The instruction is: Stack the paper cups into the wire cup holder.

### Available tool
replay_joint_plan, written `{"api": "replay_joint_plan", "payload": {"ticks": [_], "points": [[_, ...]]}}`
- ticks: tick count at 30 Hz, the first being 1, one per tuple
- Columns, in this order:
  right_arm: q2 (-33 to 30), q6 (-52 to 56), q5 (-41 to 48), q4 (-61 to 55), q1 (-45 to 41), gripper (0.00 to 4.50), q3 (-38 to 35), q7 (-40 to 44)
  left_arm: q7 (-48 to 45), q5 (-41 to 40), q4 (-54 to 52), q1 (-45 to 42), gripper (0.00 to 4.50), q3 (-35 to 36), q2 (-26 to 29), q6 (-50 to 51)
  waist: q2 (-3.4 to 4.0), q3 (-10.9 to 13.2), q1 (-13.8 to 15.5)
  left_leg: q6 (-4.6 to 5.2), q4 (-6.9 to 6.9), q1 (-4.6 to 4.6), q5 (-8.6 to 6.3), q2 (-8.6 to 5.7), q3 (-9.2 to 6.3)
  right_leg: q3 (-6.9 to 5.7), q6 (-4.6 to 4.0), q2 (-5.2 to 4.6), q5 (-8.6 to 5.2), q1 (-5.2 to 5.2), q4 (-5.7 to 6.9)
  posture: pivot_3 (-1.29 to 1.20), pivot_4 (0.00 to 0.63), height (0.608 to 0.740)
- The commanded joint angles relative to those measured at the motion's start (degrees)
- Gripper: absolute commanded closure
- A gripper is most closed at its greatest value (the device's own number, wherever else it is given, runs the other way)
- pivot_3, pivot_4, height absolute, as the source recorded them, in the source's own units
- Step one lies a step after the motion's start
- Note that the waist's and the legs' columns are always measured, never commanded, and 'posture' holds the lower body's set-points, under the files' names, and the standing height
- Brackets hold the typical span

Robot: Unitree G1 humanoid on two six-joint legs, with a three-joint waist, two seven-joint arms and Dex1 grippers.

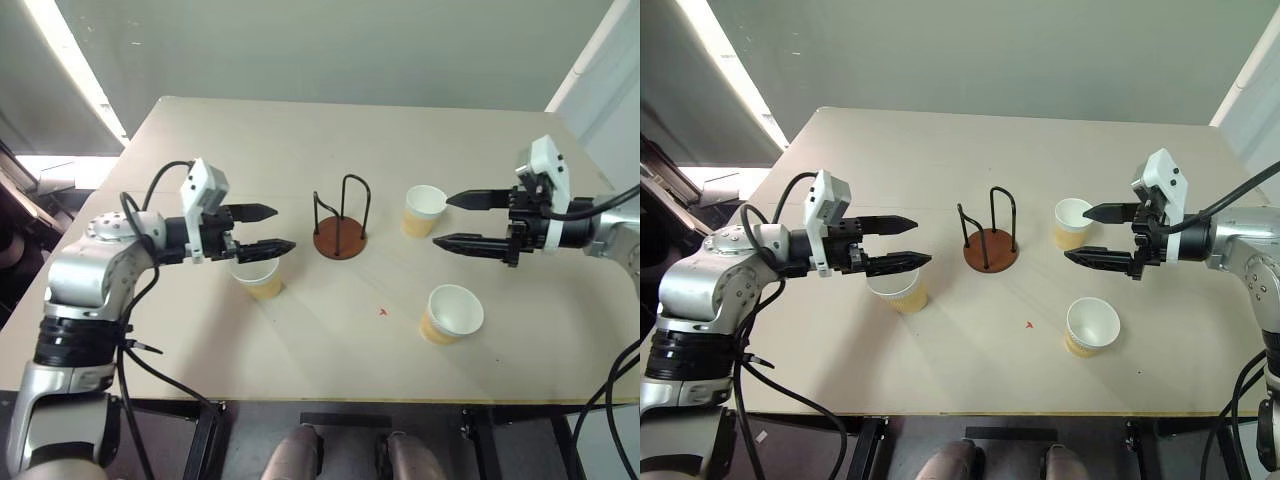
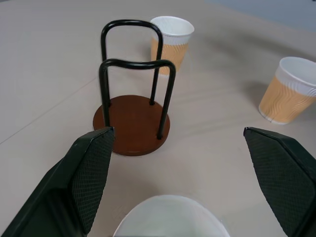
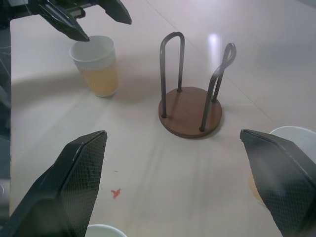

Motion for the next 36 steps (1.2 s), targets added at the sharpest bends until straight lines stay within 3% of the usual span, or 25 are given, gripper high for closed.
{"api": "replay_joint_plan", "payload": {"ticks": [1, 15, 36], "points": [[-1.5, 0.0, 1.0, -2.2, 0.1, 0.00, -3.0, -0.6, -0.1, 1.3, 0.4, -2.4, 0.00, -1.2, -1.2, -0.9, 0.00, 0.0, 0.0, 0.00, 0.00, 0.00, 0.00, 0.00, 0.00, 0.00, 0.00, 0.00, 0.00, 0.01, 0.00, 0.00, 0.150, 0.740], [-1.8, 0.4, 1.8, -3.5, 1.5, 0.00, -4.0, -2.3, 7.5, 9.2, 7.5, -7.1, 0.00, -5.4, -12.1, -5.6, -0.01, 0.0, 0.1, 0.01, 0.02, 0.02, 0.00, 0.01, 0.00, -0.01, 0.02, 0.00, 0.01, 0.06, 0.02, 0.00, 0.150, 0.740], [-1.8, 0.6, 7.1, -8.2, 2.0, 0.00, -3.9, 0.0, 8.9, 15.1, 17.0, -11.1, 0.00, -7.1, -18.4, -12.2, -0.01, 0.0, 0.3, 0.02, 0.04, 0.05, 0.01, -0.01, 0.02, 0.00, 0.04, 0.00, 0.02, 0.11, 0.02, 0.00, 0.150, 0.740]]}}
